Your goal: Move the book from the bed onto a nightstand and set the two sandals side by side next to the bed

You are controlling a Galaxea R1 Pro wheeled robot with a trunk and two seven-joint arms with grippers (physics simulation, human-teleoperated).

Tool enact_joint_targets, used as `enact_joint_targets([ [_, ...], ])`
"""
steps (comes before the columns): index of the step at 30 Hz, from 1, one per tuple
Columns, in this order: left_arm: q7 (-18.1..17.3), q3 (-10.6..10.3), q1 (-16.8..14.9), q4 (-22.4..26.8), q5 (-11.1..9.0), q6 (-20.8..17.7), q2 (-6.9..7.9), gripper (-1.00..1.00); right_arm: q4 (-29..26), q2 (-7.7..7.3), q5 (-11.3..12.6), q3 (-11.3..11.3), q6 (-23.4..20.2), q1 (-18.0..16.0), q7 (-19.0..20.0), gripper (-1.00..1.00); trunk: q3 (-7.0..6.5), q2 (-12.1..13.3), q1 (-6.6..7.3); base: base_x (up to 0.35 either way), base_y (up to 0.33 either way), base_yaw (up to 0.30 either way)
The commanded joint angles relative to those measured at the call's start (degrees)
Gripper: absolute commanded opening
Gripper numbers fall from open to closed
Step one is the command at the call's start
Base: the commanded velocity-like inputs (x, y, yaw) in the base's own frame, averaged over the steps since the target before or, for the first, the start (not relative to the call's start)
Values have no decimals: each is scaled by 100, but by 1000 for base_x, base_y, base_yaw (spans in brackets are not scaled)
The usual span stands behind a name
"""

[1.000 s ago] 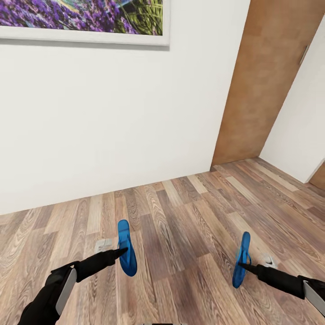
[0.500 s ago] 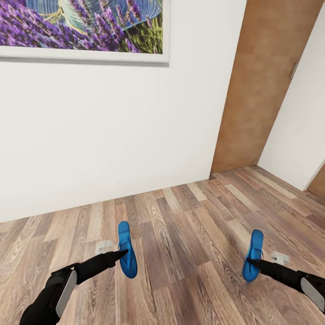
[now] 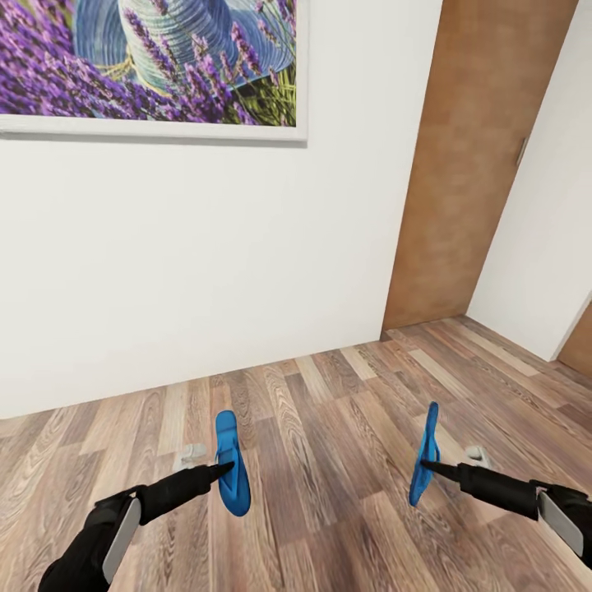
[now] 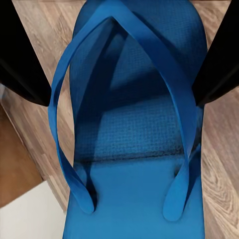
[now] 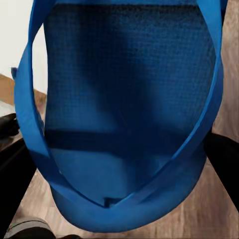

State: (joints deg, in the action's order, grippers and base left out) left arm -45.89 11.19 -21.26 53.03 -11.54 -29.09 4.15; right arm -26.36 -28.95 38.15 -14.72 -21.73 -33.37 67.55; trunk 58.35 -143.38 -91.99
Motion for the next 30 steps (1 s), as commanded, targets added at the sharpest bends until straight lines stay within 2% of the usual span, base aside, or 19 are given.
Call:
enact_joint_targets([
  [1,-10,6,-4,-190,-37,-38,20,-100,35,-6,54,-45,173,16,590,-100,-17,-1,4,0,0,0],
  [3,-12,6,-7,-292,-39,-26,43,-100,181,-2,58,-47,414,25,1023,-100,-62,2,9,0,0,0],
  [4,-10,3,-3,-399,-39,-9,53,-100,585,23,55,-52,622,33,1236,-100,-84,3,11,0,0,0],
  [6,-9,-5,-2,-651,-35,102,63,-100,1101,143,48,-55,919,33,1322,-100,-128,6,17,0,0,0],
  [7,-8,-8,-1,-971,-34,308,86,-100,1430,236,46,-56,1163,34,1349,-100,-150,7,19,0,0,0],
  [8,-23,-16,0,-1706,-26,1013,110,-100,1819,343,45,-57,1408,33,1363,-100,-173,9,22,0,0,0],
  [9,-68,-17,1,-1859,-25,1204,116,-100,1882,387,44,-57,1440,32,1364,-100,-195,10,24,0,0,0],
  [10,-240,-25,1,-2092,-19,1447,131,-100,1971,601,25,-59,1478,32,1327,-100,-217,11,27,0,0,0],
  [11,-298,-27,1,-2215,-11,1515,135,-100,1999,796,-89,-58,1487,32,1312,-100,-239,13,29,0,0,0],
  [12,-320,-25,1,-2292,2,1547,136,-100,2010,909,-232,-58,1490,32,1306,-100,-261,14,32,0,0,0],
  [13,-349,-25,2,-2431,136,1659,138,-100,2021,1071,-765,-50,1500,32,1295,-100,-279,54,54,0,0,0],
  [14,-355,-27,1,-2456,211,1722,138,-100,2021,1099,-901,-45,1504,32,1291,-100,-297,94,76,0,0,0],
  [18,-359,-26,0,-2485,371,1828,132,-100,2020,1124,-1024,-35,1512,32,1277,-100,-369,255,164,0,0,0],
  [25,-359,-28,2,-2490,406,1845,131,-100,2025,1128,-1041,-23,1740,32,950,-100,-369,255,164,0,0,0],
  [30,-353,-29,5,-2490,407,1845,130,-100,2021,1128,-1038,-22,1786,32,897,-100,-369,255,164,0,0,0],
])
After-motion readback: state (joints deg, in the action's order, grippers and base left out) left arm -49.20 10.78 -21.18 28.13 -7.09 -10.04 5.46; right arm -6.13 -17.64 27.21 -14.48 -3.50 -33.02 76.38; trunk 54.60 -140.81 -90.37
